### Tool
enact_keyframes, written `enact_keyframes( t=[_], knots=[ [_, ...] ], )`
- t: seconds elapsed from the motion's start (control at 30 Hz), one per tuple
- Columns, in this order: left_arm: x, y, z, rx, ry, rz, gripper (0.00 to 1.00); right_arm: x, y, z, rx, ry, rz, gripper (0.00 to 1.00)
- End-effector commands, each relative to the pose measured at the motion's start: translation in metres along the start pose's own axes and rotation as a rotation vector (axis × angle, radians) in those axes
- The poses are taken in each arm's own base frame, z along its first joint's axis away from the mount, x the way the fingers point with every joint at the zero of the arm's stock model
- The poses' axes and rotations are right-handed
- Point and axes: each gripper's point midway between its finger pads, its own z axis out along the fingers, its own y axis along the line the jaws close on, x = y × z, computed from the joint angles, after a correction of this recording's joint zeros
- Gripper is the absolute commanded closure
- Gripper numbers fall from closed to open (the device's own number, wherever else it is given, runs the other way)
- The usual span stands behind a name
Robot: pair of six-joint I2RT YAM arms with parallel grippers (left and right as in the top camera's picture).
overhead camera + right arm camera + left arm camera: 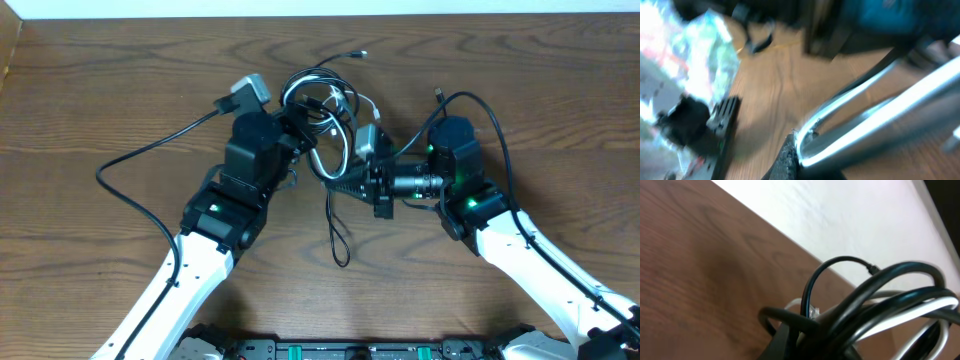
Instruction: Untangle cables
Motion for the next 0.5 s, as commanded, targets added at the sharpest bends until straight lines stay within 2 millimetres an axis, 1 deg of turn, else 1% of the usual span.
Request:
enact_keyframes(
  t=[0.0, 0.1, 0.2, 0.33, 0.47],
  knots=[
    [-0.035, 0.007, -0.003, -0.031, -0.129, -0.140, 0.92, 0.009, 0.039, 0.004, -0.199, -0.004, -0.170, 0.99],
    [-0.034, 0.007, -0.003, -0.027, -0.129, -0.196, 0.93, 0.015, 0.042, 0.005, -0.212, 0.006, -0.233, 0.99],
    [-0.035, 0.007, -0.003, -0.026, -0.130, -0.203, 0.93, 0.017, 0.041, 0.006, -0.206, 0.010, -0.247, 0.99],
    [-0.034, 0.007, -0.003, -0.027, -0.130, -0.199, 0.92, 0.019, 0.030, 0.007, -0.140, 0.034, -0.248, 0.99],
    [-0.034, 0.007, -0.003, -0.033, -0.128, -0.109, 0.93, 0.018, 0.015, 0.008, -0.058, 0.050, -0.191, 0.98]
  ],
)
